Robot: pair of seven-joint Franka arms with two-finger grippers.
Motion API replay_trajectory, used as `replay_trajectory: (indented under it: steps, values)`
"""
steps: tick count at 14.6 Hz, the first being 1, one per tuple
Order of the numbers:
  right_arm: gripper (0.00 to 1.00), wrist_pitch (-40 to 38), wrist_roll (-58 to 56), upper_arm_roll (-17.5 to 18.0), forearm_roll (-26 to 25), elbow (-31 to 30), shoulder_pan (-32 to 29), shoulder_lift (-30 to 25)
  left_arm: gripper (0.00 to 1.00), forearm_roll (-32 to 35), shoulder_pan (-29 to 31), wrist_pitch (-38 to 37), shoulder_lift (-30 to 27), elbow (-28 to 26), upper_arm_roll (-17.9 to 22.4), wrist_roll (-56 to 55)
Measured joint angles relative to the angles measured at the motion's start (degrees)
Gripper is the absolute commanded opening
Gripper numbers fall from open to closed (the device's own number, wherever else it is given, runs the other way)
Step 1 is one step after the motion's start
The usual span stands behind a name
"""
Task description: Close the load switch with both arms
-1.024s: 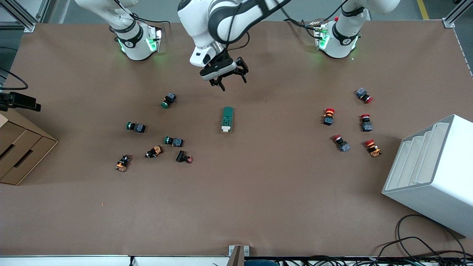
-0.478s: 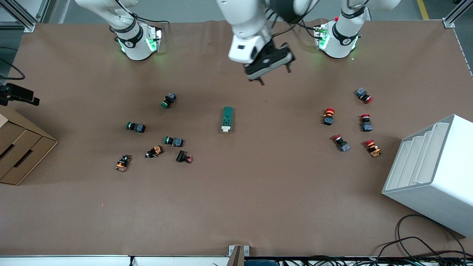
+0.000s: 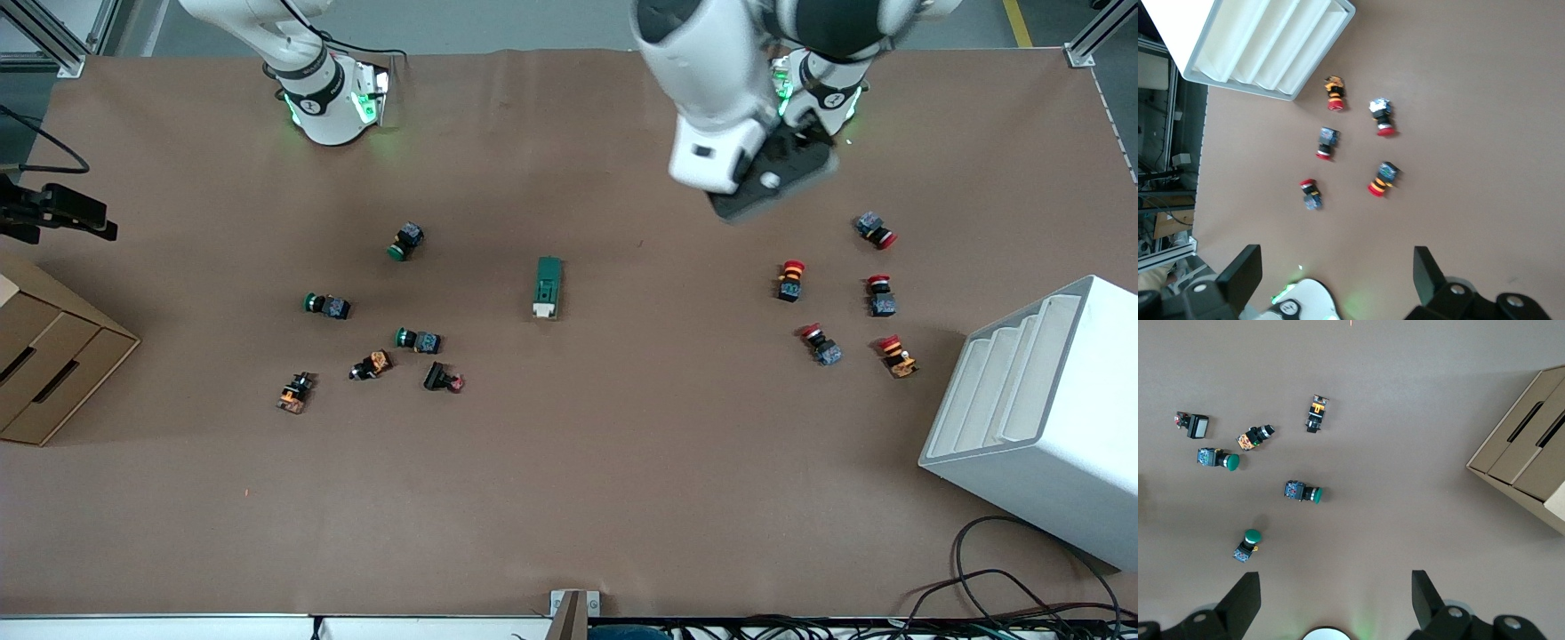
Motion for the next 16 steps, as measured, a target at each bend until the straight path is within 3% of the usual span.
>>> replay_trajectory:
  steps: [4, 11, 14, 16]
  values:
    - [1.00, 0.0, 5.0, 5.0, 0.0, 0.0, -1.3, 0.0, 1.00, -5.6, 10.6, 0.0, -2.2, 3.2, 0.0, 4.1]
    - [1.00, -1.2, 4.9, 5.3, 0.0, 1.6, -3.0, -0.7, 1.00, -23.1, 28.2, -0.1, -6.4, 4.1, -0.1, 16.7]
    - [1.00, -1.7, 4.8, 5.3, 0.0, 1.8, -3.6, -0.8, 1.00, -24.2, 29.3, 0.1, -6.5, 4.4, 0.6, 22.7]
    - [1.00, -1.8, 4.7, 5.3, 0.0, 1.1, -3.8, -0.8, 1.00, -24.2, 24.8, 0.7, -6.7, 4.4, 6.0, 29.2]
